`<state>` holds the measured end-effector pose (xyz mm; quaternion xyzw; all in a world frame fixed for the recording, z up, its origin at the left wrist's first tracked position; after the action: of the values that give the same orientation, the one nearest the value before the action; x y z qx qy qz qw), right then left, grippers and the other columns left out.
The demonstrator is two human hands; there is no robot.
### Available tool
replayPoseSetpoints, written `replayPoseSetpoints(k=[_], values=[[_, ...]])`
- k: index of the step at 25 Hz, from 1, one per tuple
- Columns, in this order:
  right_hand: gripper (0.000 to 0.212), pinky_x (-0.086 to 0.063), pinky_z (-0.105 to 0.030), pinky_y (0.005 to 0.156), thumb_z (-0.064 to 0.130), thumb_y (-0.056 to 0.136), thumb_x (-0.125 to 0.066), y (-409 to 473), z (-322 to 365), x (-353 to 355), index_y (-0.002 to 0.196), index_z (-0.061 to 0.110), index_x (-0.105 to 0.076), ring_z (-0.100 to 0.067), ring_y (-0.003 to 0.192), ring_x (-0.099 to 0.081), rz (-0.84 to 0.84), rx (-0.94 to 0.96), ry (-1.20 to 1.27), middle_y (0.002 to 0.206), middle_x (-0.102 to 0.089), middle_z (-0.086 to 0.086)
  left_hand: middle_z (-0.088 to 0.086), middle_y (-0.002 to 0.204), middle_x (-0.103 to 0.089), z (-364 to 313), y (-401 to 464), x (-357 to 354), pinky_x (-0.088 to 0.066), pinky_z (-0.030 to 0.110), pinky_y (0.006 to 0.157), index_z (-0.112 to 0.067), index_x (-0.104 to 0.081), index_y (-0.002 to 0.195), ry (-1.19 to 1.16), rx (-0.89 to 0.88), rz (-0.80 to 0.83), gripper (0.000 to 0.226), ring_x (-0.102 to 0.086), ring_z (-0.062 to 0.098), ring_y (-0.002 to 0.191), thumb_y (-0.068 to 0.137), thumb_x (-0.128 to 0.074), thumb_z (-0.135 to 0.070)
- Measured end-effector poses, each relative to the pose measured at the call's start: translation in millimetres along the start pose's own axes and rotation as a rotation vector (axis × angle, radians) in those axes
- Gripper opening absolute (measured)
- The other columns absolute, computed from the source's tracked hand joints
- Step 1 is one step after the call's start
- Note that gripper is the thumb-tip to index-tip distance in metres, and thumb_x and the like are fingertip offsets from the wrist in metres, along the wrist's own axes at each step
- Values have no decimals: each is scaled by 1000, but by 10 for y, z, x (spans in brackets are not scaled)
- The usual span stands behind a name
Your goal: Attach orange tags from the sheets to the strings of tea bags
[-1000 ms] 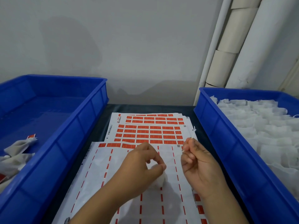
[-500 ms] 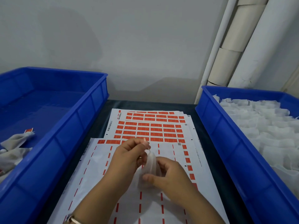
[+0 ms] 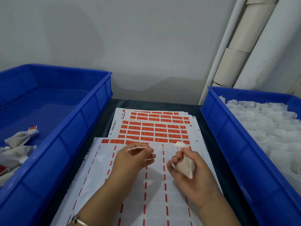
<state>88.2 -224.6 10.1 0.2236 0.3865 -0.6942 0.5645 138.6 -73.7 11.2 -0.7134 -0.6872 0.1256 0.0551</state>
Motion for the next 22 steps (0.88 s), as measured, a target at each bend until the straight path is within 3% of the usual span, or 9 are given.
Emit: replayPoseSetpoints(k=[2, 5, 8, 11, 13, 17, 19, 22], values=[[17, -58, -39, 68, 17, 67, -69, 22, 37, 23, 79, 6, -75, -20, 70, -69, 7, 26, 174, 85, -71, -13, -14, 69, -70, 0, -64, -61, -54, 20, 63, -24, -68, 74, 233, -121, 50, 9, -70, 8, 71, 81, -71, -19], [30, -58, -40, 71, 18, 67, -69, 22, 64, 25, 94, 6, -74, -26, 89, -71, 31, 45, 235, 107, -70, -16, -26, 69, -65, -52, -169, -155, -47, 5, 60, -35, -66, 68, 483, -297, 197, 20, -63, -5, 77, 80, -71, -20], [30, -55, -35, 78, 16, 80, -61, -6, 74, 28, 110, 16, -66, -22, 100, -68, 45, 106, -201, 112, -70, -7, -36, 77, -56, -111, -260, -235, -42, -1, 67, -46, -61, 73, 682, -465, 335, 26, -51, -17, 88, 84, -66, -24], [18, -52, -25, 76, 15, 88, -60, -45, 75, 9, 93, 26, -74, -14, 93, -67, -24, 192, -835, 95, -72, 9, -36, 94, -46, -163, -286, -218, -38, 1, 80, -50, -58, 77, 731, -605, 306, 25, -40, -15, 101, 84, -65, -27], [10, -53, -17, 65, 21, 86, -65, -68, 49, -37, 86, 30, -70, -9, 85, -65, -1, 210, -1070, 84, -69, 14, -39, 102, -40, -182, -285, -187, -34, 1, 84, -51, -57, 72, 709, -628, 277, 26, -35, -15, 108, 82, -65, -28], [19, -55, -19, 68, 12, 89, -61, -83, -24, -84, 85, 30, -67, -11, 85, -67, 165, 171, -1188, 83, -70, 8, -39, 106, -46, -151, -271, -197, -37, 0, 81, -48, -63, 72, 585, -559, 328, 29, -42, -15, 108, 84, -66, -22], [18, -55, -21, 74, 11, 86, -63, -74, -44, -76, 90, 28, -65, -15, 87, -65, 162, 155, -1235, 87, -67, 6, -32, 99, -52, -127, -265, -212, -42, 2, 76, -46, -63, 72, 551, -524, 327, 28, -48, -11, 99, 84, -65, -22], [22, -49, -9, 62, 15, 81, -70, -72, -71, -93, 90, 30, -56, -11, 86, -60, 75, 246, -1344, 90, -58, 9, -19, 88, -55, -86, -262, -234, -45, 6, 69, -42, -60, 72, 509, -449, 317, 24, -54, -5, 85, 87, -60, -24]])
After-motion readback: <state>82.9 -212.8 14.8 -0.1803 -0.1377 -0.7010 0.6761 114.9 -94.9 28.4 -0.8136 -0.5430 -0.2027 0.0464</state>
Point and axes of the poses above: each hand's wrist, its own y-axis towards the middle knuckle, its own x-axis out of the back of the hand, z = x × y, the point moved 4 cm from there along y, towards the middle knuckle
